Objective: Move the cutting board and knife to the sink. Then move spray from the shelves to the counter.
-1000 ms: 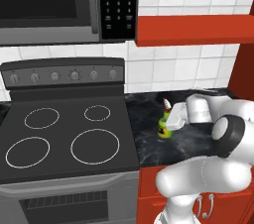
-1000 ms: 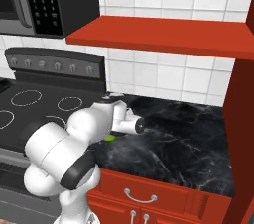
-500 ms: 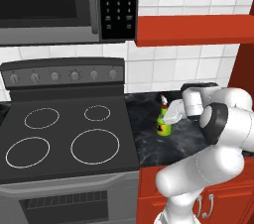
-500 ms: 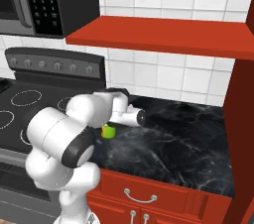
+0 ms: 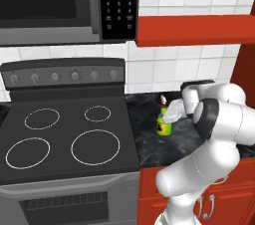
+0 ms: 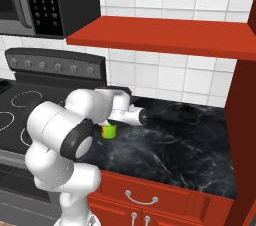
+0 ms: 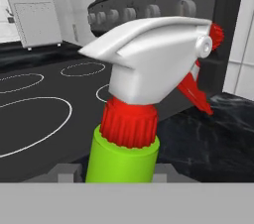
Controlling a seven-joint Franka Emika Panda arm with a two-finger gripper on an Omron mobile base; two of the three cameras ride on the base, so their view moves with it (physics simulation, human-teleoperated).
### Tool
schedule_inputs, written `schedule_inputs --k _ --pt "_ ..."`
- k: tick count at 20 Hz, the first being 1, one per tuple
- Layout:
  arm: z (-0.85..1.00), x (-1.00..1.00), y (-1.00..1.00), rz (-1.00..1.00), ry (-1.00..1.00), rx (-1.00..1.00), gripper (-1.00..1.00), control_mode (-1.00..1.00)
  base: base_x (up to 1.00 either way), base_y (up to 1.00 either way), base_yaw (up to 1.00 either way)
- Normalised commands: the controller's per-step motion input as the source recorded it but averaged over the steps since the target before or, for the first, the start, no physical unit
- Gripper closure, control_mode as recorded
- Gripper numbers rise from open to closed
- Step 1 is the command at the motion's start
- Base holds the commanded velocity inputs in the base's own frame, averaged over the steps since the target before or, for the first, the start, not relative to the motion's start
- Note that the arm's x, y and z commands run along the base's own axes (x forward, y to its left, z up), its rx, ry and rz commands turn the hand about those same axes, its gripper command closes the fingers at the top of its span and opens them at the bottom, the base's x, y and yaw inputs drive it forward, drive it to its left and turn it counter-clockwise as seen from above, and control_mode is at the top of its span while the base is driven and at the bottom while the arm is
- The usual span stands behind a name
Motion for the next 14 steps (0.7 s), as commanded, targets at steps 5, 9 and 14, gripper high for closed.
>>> schedule_inputs --k 5,9,14 --pt "-0.38 -0.13 0.0 0.0 -0.05 0.0 1.0 -1.0 0.0 0.0 0.0" --pt "-0.41 -0.24 0.0 0.0 -0.1 0.0 1.0 -1.0 0.0 0.0 0.0" --pt "-0.38 -0.21 0.0 0.0 -0.14 0.0 1.0 -1.0 0.0 0.0 0.0"
